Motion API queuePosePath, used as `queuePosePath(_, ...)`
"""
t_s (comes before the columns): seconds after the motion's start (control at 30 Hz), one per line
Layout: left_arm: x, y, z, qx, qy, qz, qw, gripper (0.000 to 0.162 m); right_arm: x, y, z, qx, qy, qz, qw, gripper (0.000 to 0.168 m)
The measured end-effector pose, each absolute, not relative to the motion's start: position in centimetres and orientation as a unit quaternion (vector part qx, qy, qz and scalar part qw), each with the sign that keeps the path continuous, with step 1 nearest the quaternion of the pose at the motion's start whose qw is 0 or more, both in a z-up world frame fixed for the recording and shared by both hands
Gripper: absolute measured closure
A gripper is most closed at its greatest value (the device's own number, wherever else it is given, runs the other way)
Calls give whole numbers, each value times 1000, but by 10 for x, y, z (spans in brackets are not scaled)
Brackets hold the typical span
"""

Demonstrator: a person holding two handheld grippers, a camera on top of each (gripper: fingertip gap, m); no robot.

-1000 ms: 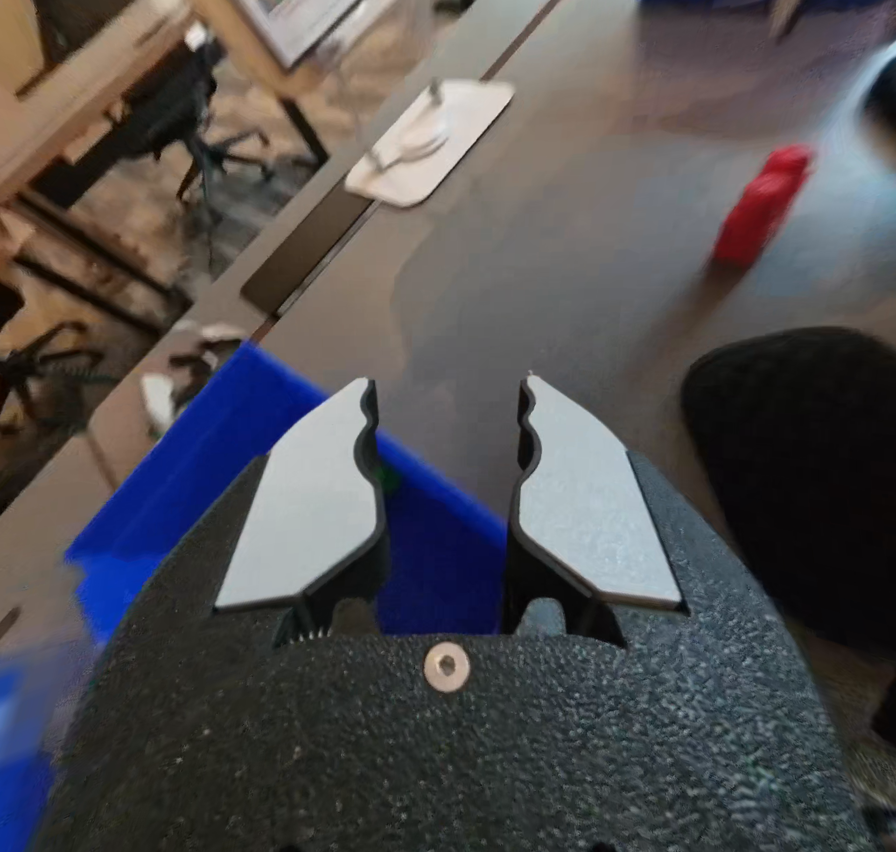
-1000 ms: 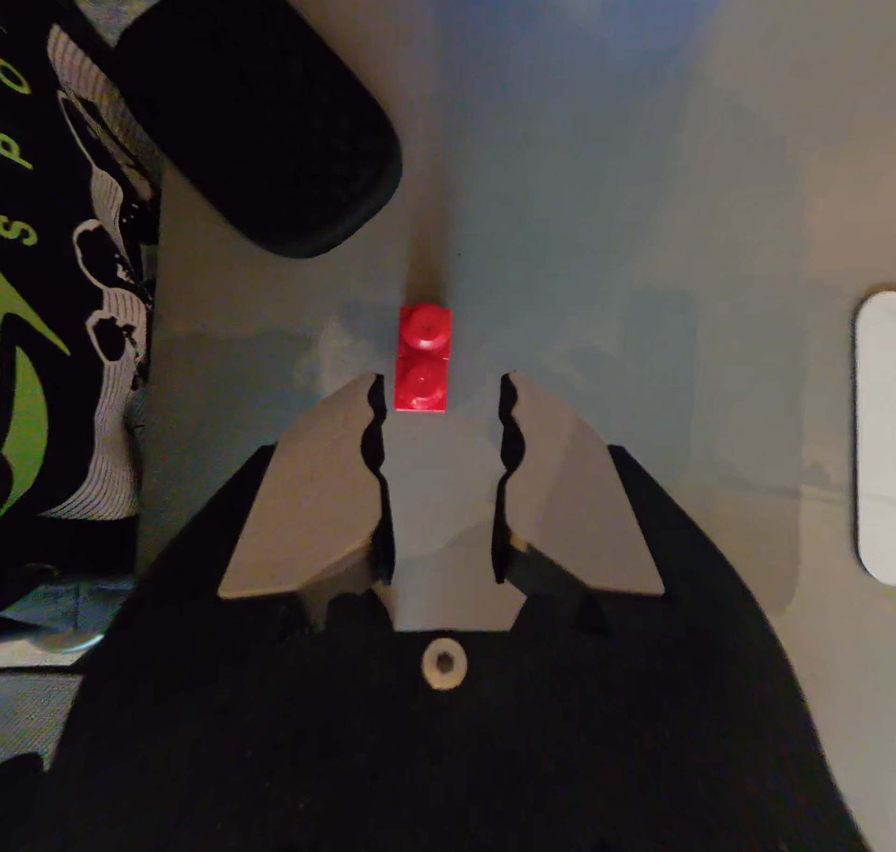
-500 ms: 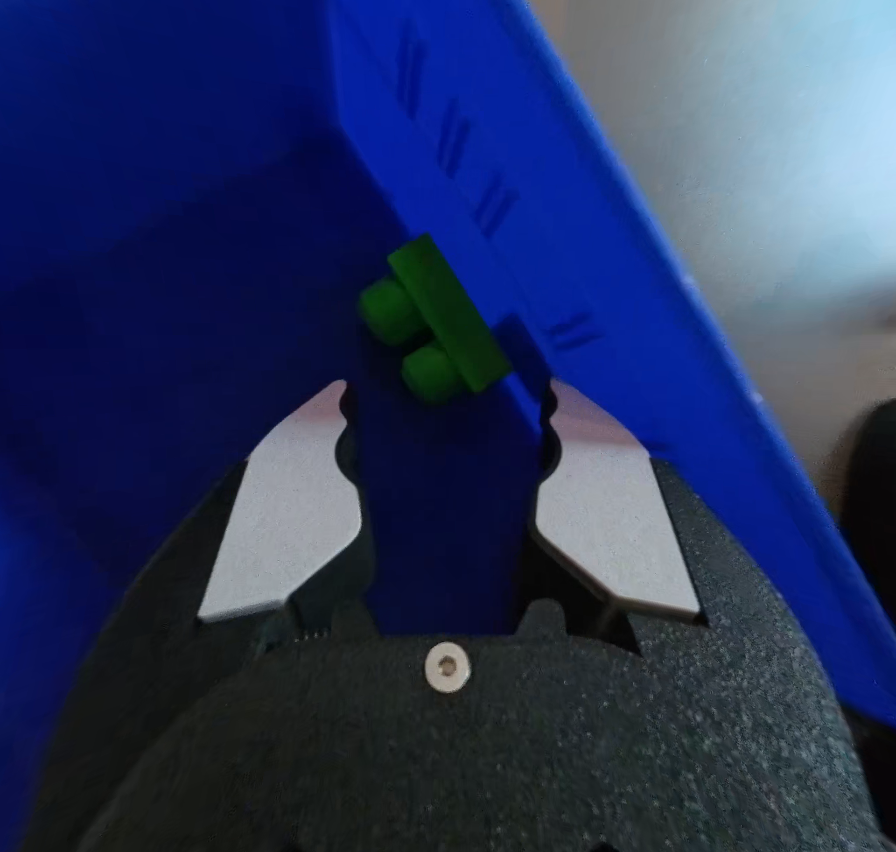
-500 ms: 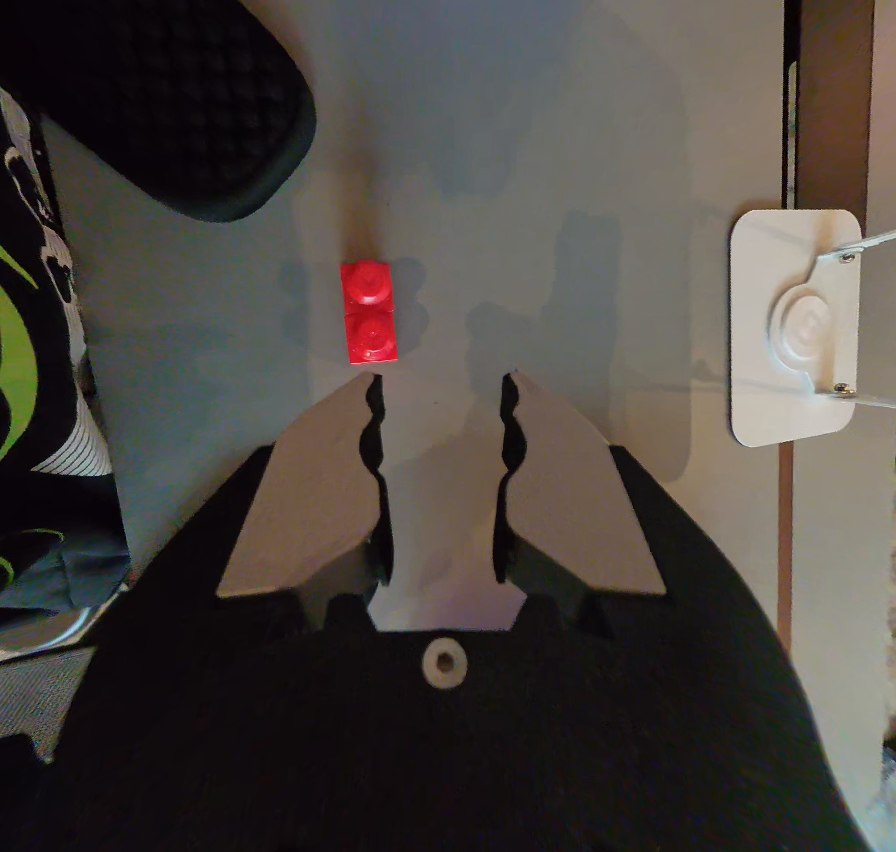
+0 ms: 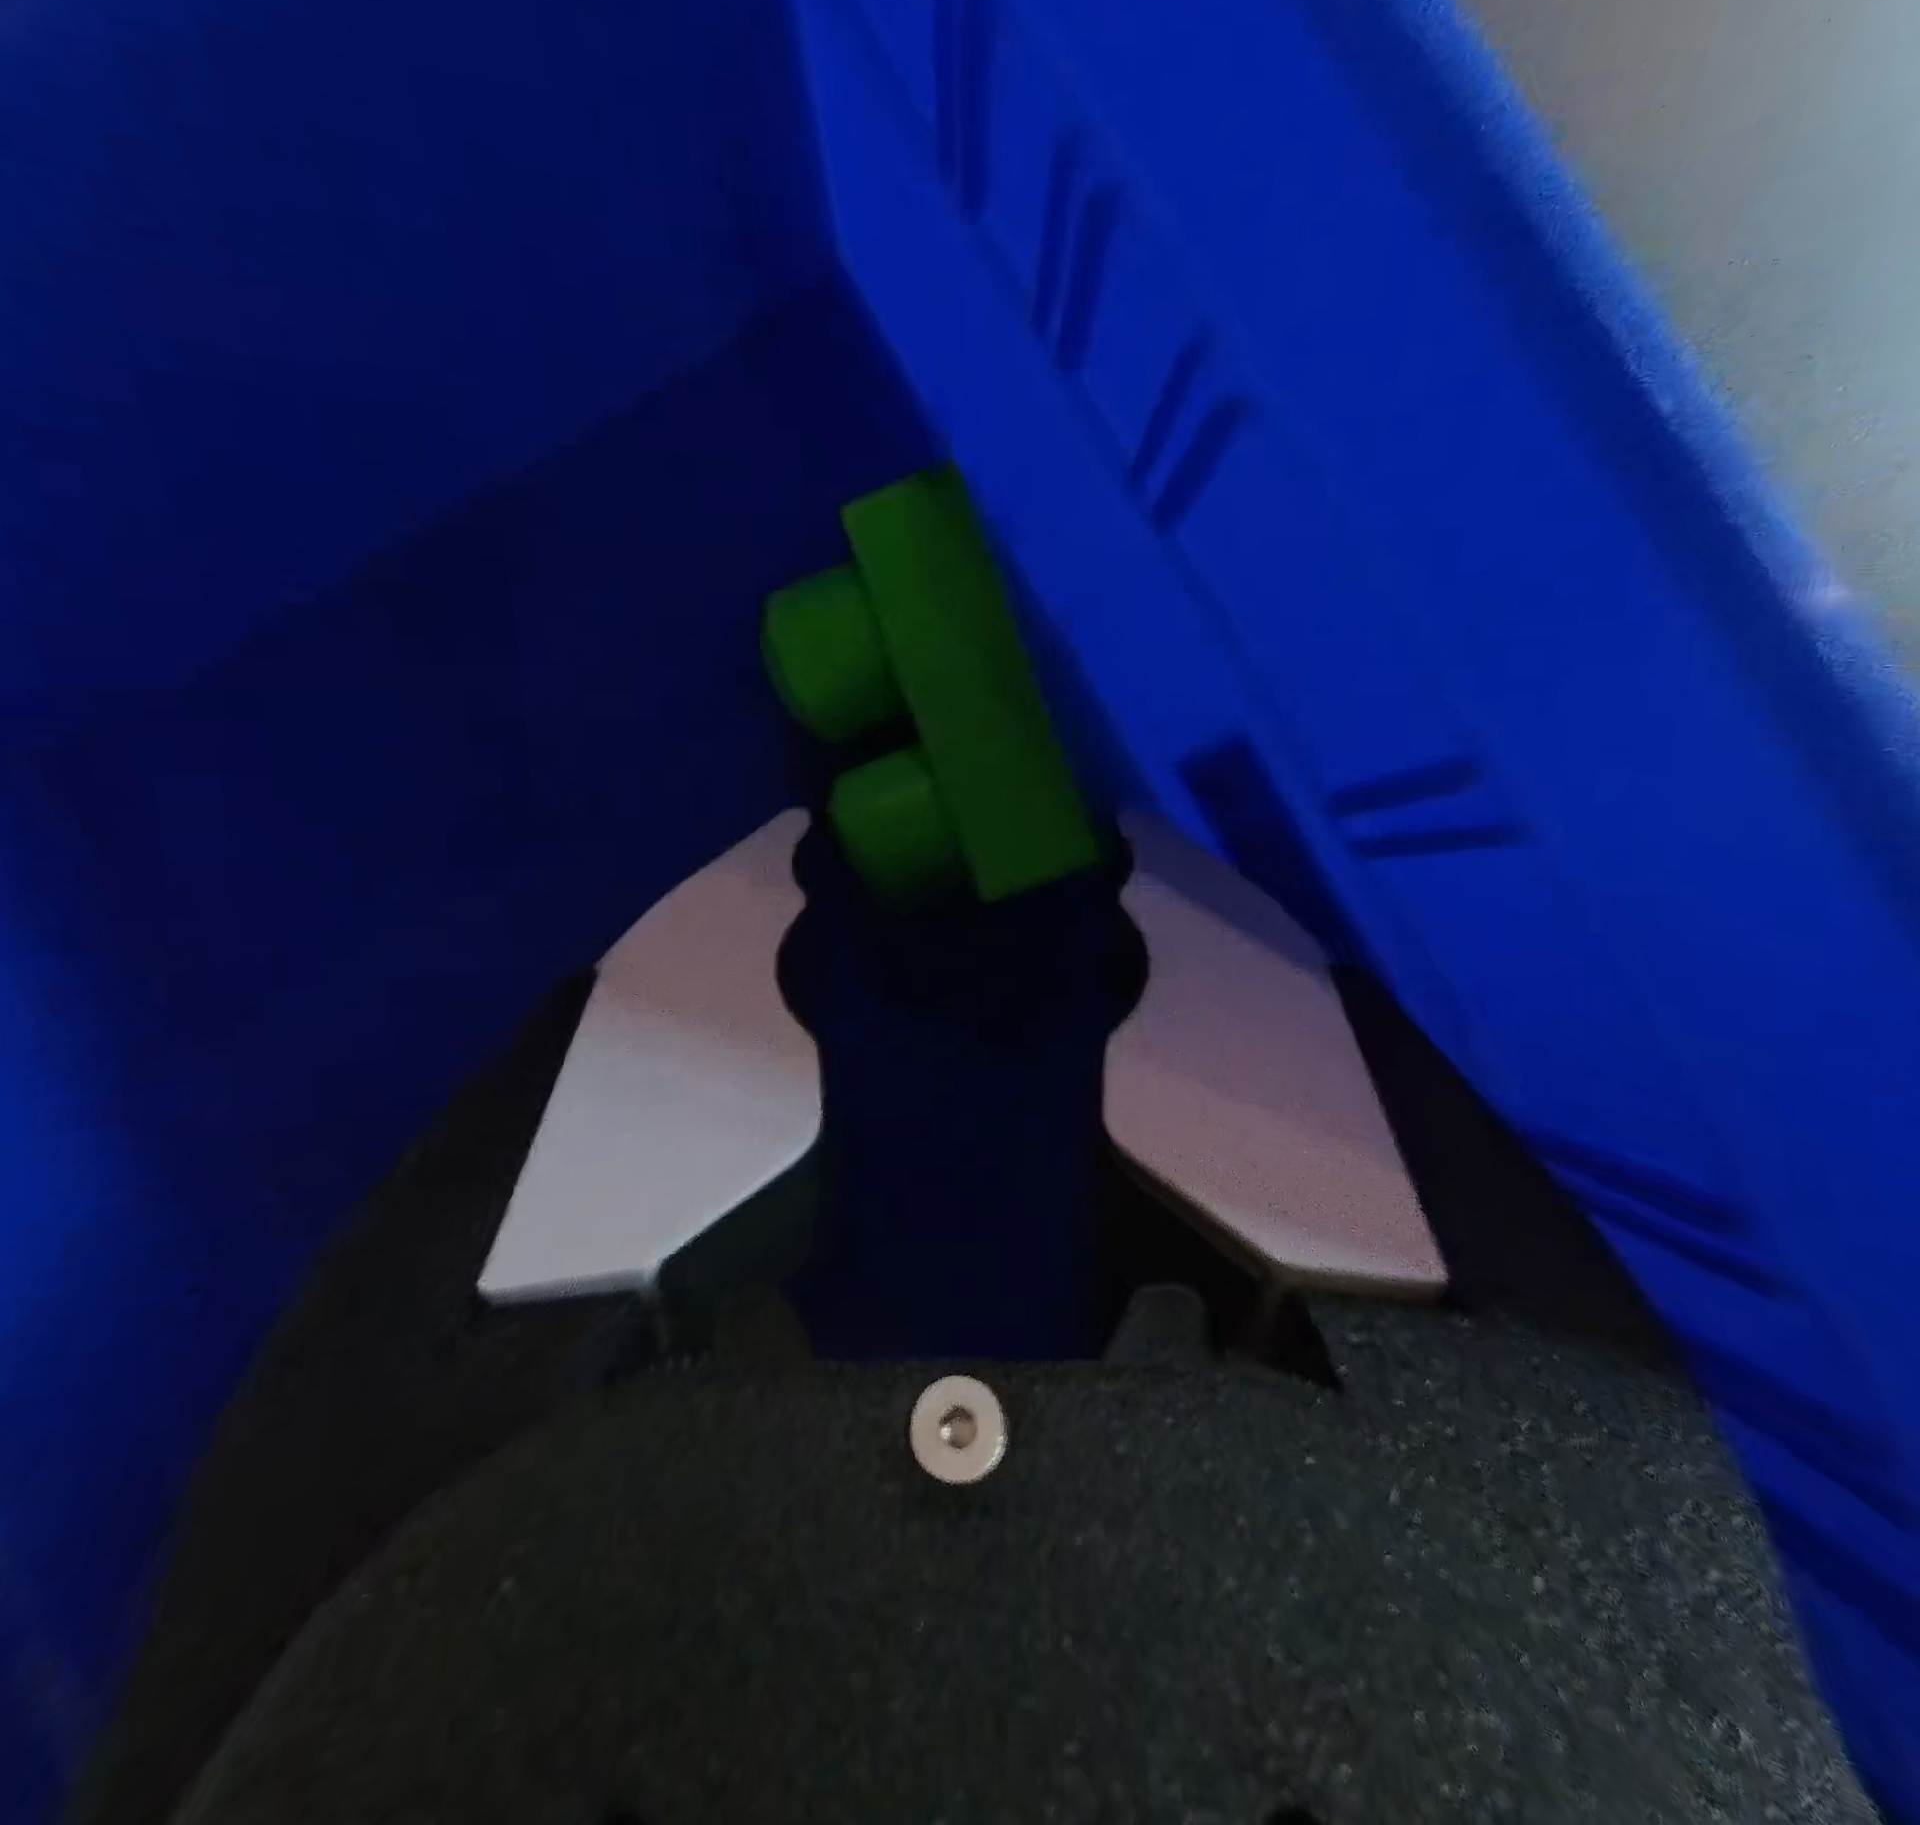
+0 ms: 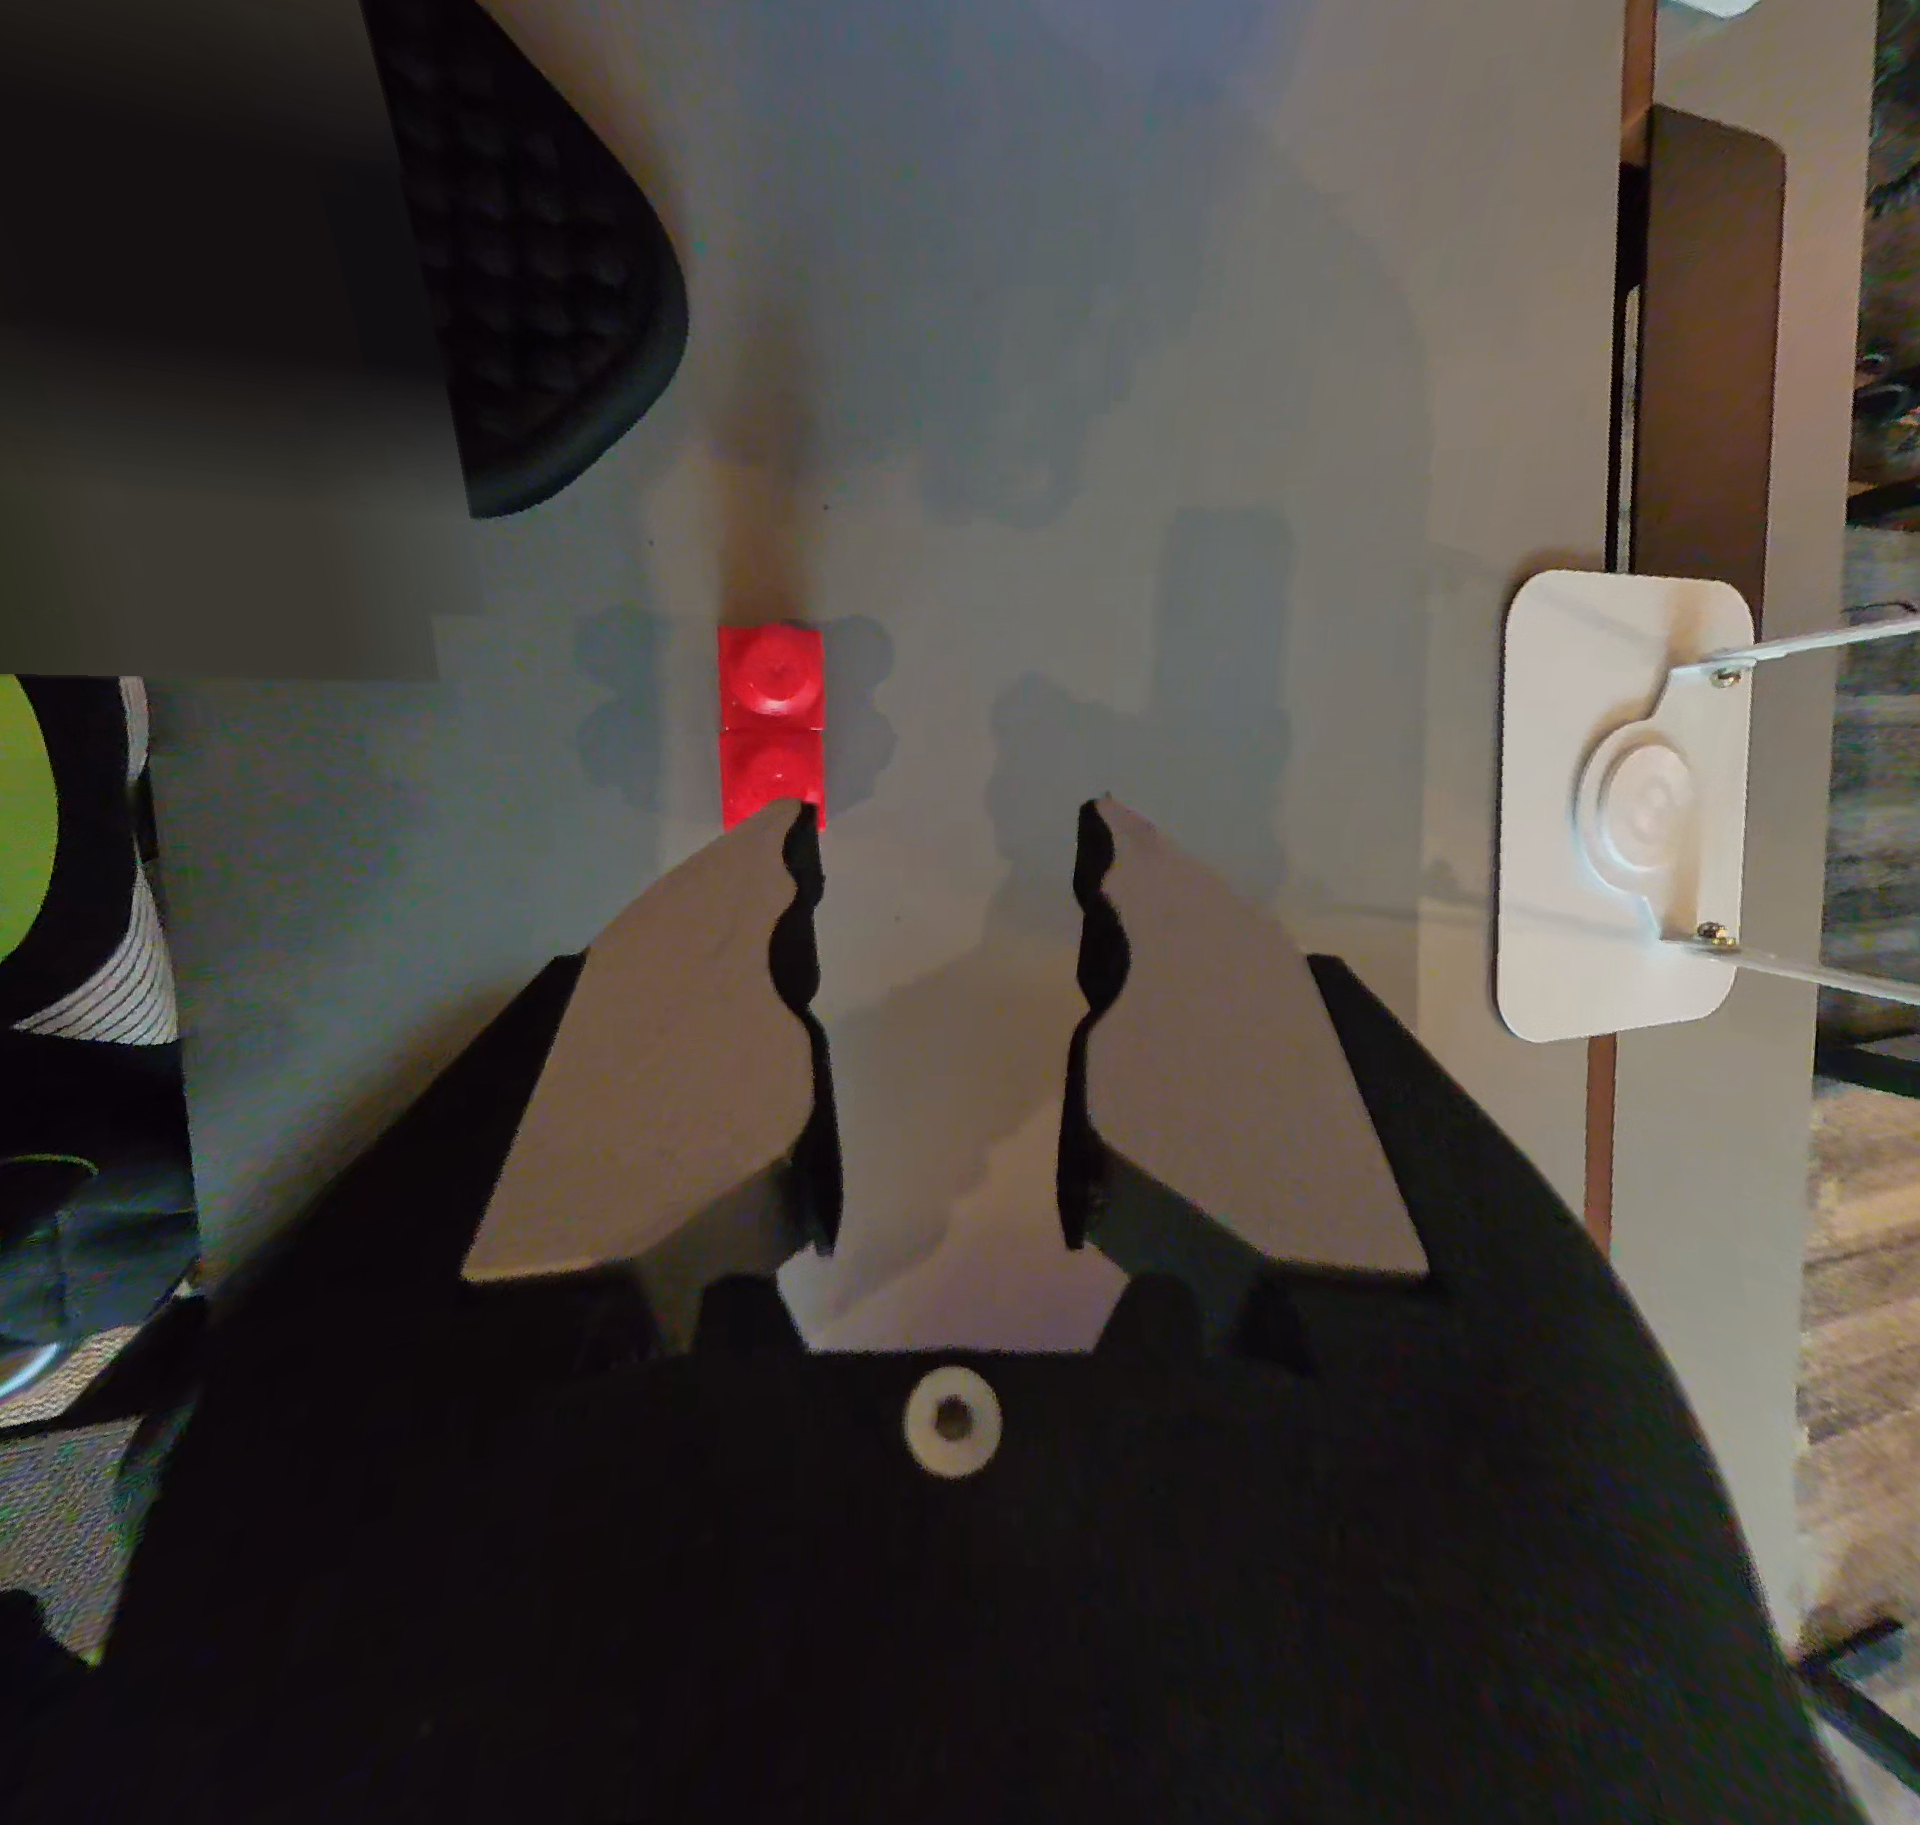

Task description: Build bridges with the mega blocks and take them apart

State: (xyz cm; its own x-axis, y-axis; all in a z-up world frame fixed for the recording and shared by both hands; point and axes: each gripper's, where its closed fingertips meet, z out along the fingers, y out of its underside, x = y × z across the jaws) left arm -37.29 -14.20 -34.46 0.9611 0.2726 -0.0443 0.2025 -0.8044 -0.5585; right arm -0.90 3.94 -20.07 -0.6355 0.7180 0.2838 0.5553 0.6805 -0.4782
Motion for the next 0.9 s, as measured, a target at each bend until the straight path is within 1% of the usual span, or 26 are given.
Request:
queuePosePath(0.1, -377, -143, -342, -946, -112, 83, 292, 111, -10, 36, -203, -350, -891, 177, 227, 121)
queuePosePath(0.2, -385, -149, -325, -933, -104, 121, 322, 112, -12, 31, -204, -341, -893, 186, 225, 121)
queuePosePath(0.4, -372, -158, -248, -879, -55, 217, 421, 113, -28, 19, -199, -341, -876, 256, 224, 120)
queuePosePath(0.53, -329, -150, -197, -840, -1, 258, 477, 113, -45, 12, -190, -350, -858, 301, 226, 118)
queuePosePath(0.63, -290, -137, -171, -816, 48, 280, 504, 113, -58, 4, -181, -357, -843, 332, 228, 116)
queuePosePath(0.77, -235, -112, -156, -790, 117, 295, 524, 113, -77, -9, -167, -368, -820, 377, 224, 114)
queuePosePath(0.9, -186, -87, -156, -769, 181, 310, 529, 113, -92, -22, -155, -386, -788, 433, 204, 113)
